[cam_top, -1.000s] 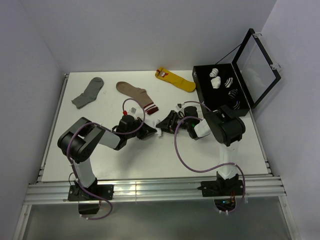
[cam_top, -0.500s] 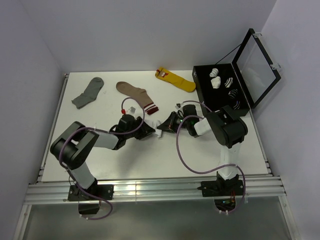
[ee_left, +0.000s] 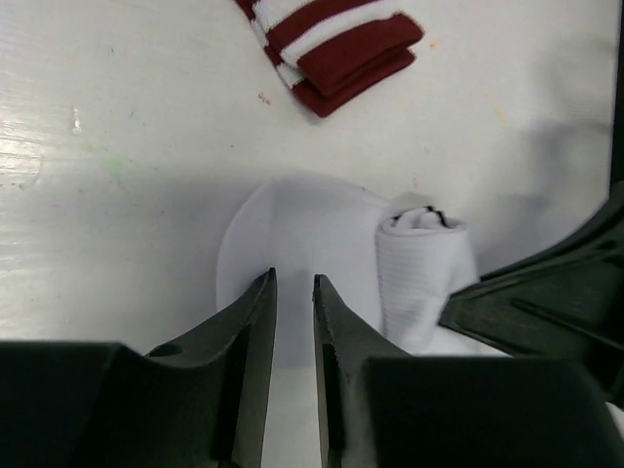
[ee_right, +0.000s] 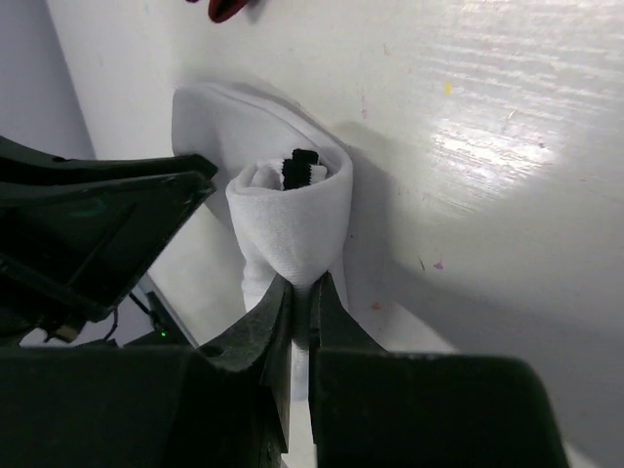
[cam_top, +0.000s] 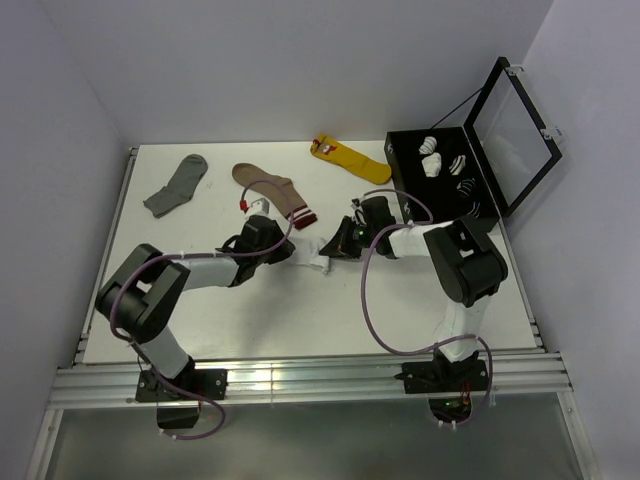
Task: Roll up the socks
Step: Roll the sock at the center of the board.
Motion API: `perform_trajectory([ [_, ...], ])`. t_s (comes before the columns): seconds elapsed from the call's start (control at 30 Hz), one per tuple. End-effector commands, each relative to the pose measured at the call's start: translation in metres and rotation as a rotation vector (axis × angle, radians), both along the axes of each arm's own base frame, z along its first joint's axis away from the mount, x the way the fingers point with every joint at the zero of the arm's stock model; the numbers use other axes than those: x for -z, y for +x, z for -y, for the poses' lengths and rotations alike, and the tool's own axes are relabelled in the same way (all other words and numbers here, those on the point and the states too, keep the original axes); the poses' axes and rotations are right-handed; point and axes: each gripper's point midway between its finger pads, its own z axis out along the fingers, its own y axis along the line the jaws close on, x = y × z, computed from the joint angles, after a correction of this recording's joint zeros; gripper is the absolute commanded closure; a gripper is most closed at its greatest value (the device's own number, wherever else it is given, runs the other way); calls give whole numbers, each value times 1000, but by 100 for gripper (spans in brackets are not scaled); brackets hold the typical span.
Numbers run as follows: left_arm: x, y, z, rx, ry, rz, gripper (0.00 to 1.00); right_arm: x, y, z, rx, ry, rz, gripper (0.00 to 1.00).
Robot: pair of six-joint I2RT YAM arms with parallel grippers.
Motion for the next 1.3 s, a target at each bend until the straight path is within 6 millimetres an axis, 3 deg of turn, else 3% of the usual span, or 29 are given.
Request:
perform_trajectory([
  [0.0,12,7,6,22,53,-3,74,-3,5,13,20,-130,16,100],
  [0.33,37,-37,27,3,75,-97,79,-5,17,38,119,-347,-19,100],
  [0.5,34,-48,24,-18,103,-83,80,-14,20,45,105,-480,6,100],
  [0.6,20,-42,19,-41,108,-38,78,-16,19,46,86,-546,12,100],
  [0.8,-14,-37,37,8,49,74,64,-15,15,41,49,-645,5,100],
  [0.97,-37,-45,66,91,-1,149,45,-8,11,37,28,-683,-17,100],
  [1.23,-46,-45,94,169,-1,229,40,-2,7,31,-3,-721,-45,100],
  [1.27,-47,-46,98,180,-2,237,30,-2,8,31,-1,-721,-47,100],
])
